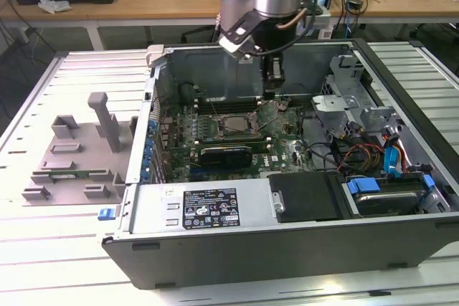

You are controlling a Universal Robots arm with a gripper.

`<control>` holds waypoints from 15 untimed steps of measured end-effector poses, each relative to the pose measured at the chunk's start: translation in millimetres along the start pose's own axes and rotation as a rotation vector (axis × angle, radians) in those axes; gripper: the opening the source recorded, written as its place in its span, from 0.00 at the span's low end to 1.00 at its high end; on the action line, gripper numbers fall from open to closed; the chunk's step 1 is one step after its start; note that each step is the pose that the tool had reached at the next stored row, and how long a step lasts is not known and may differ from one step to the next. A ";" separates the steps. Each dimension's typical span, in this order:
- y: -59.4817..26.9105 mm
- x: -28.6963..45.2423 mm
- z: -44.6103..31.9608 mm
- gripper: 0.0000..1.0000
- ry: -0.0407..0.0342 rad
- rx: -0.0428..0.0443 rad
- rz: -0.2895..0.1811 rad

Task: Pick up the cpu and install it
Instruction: 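Close the cpu cover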

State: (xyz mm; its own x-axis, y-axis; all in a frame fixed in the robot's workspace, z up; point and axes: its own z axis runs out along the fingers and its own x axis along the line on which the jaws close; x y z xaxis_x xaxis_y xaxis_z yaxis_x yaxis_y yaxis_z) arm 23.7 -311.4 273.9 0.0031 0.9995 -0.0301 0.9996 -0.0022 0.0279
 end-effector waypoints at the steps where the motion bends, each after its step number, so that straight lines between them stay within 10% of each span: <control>1: 5.2 0.0 0.1 0.11 -0.0003 0.0006 0.000; 5: 26.0 0.0 1.0 0.11 -0.0007 0.0027 0.000; 15: 35.0 0.5 16.7 0.11 -0.0008 0.0195 -0.001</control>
State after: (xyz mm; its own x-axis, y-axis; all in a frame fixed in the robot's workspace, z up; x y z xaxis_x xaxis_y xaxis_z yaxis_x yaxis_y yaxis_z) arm 59.2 -311.5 258.2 0.0025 0.9995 -0.0309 1.0000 -0.0022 0.0083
